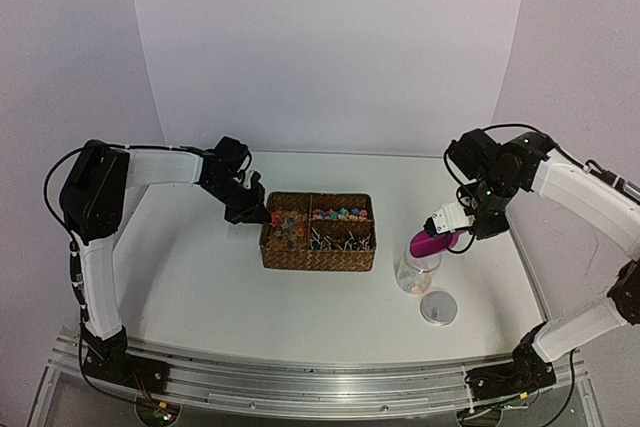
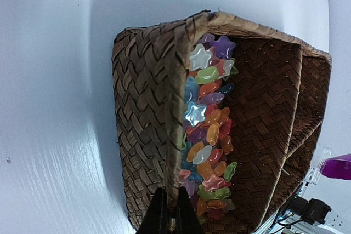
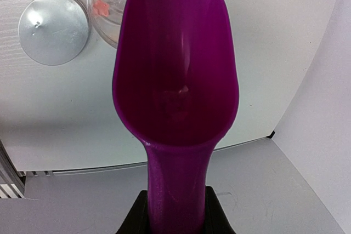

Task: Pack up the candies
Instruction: Place the fake candies in the packing bottle.

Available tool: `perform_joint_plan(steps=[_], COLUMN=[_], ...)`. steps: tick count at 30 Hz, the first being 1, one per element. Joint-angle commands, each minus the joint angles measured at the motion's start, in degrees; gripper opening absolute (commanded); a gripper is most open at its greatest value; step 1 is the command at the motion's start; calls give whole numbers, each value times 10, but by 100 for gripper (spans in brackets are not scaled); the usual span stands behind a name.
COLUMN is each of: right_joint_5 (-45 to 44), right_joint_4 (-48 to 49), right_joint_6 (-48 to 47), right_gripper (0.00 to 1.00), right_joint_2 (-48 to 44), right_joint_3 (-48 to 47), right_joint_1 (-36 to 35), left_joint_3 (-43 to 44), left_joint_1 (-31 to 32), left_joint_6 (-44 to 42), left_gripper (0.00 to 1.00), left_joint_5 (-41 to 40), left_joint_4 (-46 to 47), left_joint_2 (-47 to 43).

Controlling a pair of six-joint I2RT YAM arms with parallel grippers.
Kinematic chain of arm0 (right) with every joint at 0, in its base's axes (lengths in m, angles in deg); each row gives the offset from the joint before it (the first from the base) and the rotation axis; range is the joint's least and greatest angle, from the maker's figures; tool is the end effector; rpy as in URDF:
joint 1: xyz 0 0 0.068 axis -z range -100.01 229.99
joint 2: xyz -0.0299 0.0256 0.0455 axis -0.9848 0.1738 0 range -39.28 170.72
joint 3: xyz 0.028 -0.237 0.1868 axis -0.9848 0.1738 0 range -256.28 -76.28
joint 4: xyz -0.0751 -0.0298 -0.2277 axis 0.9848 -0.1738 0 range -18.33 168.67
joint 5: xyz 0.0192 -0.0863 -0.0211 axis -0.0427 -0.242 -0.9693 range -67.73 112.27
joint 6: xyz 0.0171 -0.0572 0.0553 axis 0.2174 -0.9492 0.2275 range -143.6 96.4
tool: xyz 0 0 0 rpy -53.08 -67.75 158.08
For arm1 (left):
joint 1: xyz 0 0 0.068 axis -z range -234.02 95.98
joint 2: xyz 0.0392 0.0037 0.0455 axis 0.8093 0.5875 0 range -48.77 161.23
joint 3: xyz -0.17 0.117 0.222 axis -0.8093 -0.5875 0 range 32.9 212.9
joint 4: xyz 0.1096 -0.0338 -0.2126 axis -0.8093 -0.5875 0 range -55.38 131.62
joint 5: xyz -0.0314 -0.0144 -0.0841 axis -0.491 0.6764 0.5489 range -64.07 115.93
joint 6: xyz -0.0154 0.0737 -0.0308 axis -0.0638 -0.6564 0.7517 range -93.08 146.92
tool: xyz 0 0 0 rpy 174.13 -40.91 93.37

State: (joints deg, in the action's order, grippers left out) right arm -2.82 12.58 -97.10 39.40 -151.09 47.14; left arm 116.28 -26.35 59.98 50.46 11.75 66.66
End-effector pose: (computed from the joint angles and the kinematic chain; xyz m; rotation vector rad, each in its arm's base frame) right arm 0.2149 0.1031 0.3181 -2.2271 1.8085 -0.7741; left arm 0.3700 -0.2271 0.1903 0.0205 2.8058 -0.8797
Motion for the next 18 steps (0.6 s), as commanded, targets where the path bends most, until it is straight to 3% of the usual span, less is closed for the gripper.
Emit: perform_joint_plan(steps=[1, 9, 15, 18], right_joint_5=[-19, -47, -27, -26], right_joint_4=[-23, 7, 84, 136], right_joint_6=[-10, 0, 12, 20], right_gripper=[0, 0, 0, 0], right_joint_2=[6, -11, -4, 44], right_joint_3=[-19, -19, -112, -152], right_joint_1=[-6, -6, -6, -10], left_joint_3=[-20, -21, -23, -21], left_joint_1=[-19, -22, -22, -22], left_joint_6=[-2, -2, -2, -2], left_gripper=[0, 0, 0, 0], left_joint_5=[-40, -36, -35, -33], left_joint_4=[-25, -25, -23, -24], left_joint_2=[-7, -6, -5, -3])
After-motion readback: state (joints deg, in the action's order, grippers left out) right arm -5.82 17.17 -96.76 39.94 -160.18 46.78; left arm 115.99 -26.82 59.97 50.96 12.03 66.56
